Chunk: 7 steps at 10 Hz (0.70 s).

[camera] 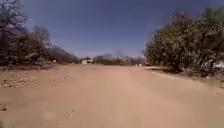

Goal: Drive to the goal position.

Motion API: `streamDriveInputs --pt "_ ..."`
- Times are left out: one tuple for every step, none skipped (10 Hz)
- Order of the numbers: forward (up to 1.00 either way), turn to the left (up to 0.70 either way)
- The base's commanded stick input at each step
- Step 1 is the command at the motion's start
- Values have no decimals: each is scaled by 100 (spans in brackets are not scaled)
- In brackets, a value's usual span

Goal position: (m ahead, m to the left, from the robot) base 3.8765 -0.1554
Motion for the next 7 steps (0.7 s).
streamDriveInputs --pt "85 0" --pt "85 0" --pt "85 0" --pt "85 0" --pt "85 0" --pt "85 0" --pt "85 0"
